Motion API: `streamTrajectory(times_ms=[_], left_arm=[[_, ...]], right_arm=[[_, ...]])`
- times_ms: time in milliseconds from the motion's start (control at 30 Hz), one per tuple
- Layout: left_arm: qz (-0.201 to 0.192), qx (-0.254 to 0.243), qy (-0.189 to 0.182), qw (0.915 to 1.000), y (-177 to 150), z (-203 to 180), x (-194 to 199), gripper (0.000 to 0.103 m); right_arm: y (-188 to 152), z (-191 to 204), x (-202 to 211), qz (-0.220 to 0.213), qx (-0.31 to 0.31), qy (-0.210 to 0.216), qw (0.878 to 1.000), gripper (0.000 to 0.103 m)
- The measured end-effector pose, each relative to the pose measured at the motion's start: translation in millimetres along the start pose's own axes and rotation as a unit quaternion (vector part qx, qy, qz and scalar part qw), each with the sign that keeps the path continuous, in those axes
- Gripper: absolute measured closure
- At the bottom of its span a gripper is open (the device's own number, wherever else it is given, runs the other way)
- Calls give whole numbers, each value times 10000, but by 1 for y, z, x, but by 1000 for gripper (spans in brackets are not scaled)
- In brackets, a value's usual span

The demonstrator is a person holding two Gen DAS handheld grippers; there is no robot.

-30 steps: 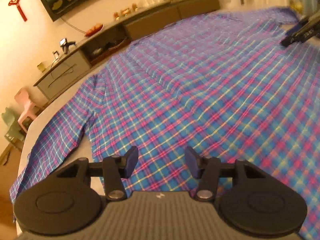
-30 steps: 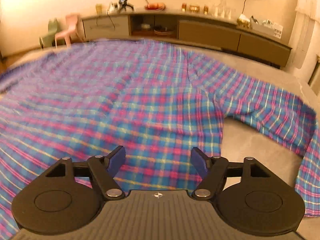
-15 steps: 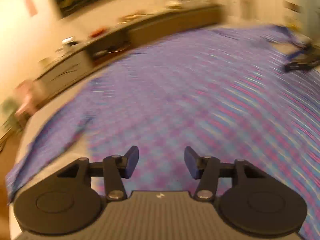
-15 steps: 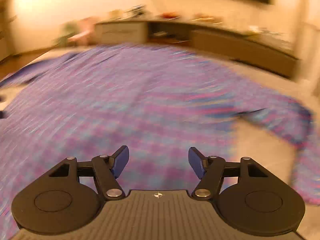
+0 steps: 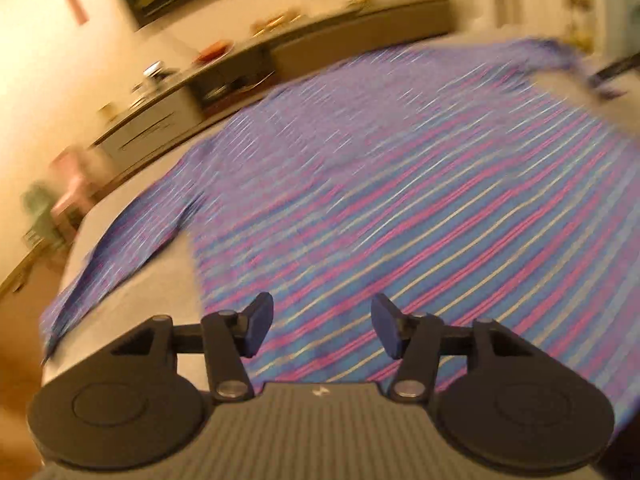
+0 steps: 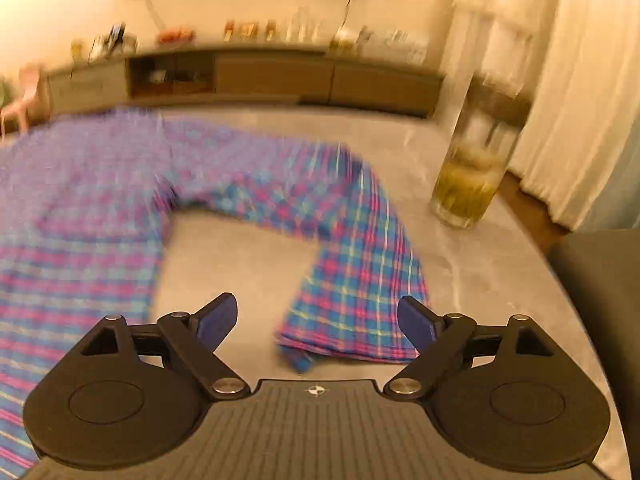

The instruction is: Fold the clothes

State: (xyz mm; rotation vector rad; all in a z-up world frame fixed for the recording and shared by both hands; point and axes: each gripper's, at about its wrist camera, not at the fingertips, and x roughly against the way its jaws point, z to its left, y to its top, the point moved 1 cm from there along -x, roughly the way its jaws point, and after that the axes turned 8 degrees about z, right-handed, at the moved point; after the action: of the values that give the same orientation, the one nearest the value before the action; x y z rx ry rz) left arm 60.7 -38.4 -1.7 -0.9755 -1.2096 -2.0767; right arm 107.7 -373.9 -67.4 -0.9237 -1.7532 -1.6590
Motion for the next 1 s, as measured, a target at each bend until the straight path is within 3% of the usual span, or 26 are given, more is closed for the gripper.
streamTrajectory(times_ms=[33,67,133,200,233,267,333,400,467,533,600,667,833,867,900,933,967,1000], left_arm=[[-126,-91,-167,9997,11,-10,9,46],[-252,-182,-335,9990,23,-19,17,46],[-504,-363,-668,9958,45,-39,35,42],[-755,-549,-1004,9906,69,-59,51,40],[-876,-657,-1174,9870,84,-73,53,37],[-978,-748,-1309,9837,100,-88,55,36],[-1127,-919,-1561,9770,129,-120,53,30],[-1207,-884,-1887,9706,156,-141,38,25],[-1052,-436,-2400,9641,185,-154,16,23],[-771,208,-3006,9504,214,-162,-7,23],[-582,814,-3532,9302,239,-162,-36,23],[-423,1230,-3773,9169,263,-166,-64,19],[76,1585,-4195,8938,288,-188,-123,17],[159,1618,-4292,8885,289,-193,-131,19],[219,1614,-4345,8858,290,-197,-139,36],[292,1612,-4394,8832,290,-201,-147,74],[413,1617,-4429,8809,291,-204,-154,95],[520,1628,-4448,8792,292,-205,-160,101]], right_arm=[[-1,-5,-11,146,-14,10,9999,16],[-1,-10,-21,284,-95,2,9996,23],[-4,-22,-26,312,-455,325,9980,29],[-1,-25,-28,288,-514,322,9977,62],[0,-29,-27,276,-589,381,9972,85],[1,-33,-25,263,-664,439,9965,94],[3,-41,-20,185,-888,617,9940,96],[5,-55,-11,17,-1363,1115,9844,96],[5,-67,2,-191,-1782,1665,9696,96],[5,-67,8,-323,-1909,2085,9587,96],[5,-61,17,-390,-1797,2412,9529,96],[2,-53,25,-425,-1576,2533,9535,96],[0,-42,32,-402,-1191,2930,9478,96],[0,-40,31,-379,-1132,3003,9464,96],[0,-38,29,-341,-1063,3055,9456,96],[0,-36,29,-296,-1008,3096,9451,96],[0,-35,27,-245,-949,3114,9452,96],[0,-33,25,-194,-891,3131,9453,96]])
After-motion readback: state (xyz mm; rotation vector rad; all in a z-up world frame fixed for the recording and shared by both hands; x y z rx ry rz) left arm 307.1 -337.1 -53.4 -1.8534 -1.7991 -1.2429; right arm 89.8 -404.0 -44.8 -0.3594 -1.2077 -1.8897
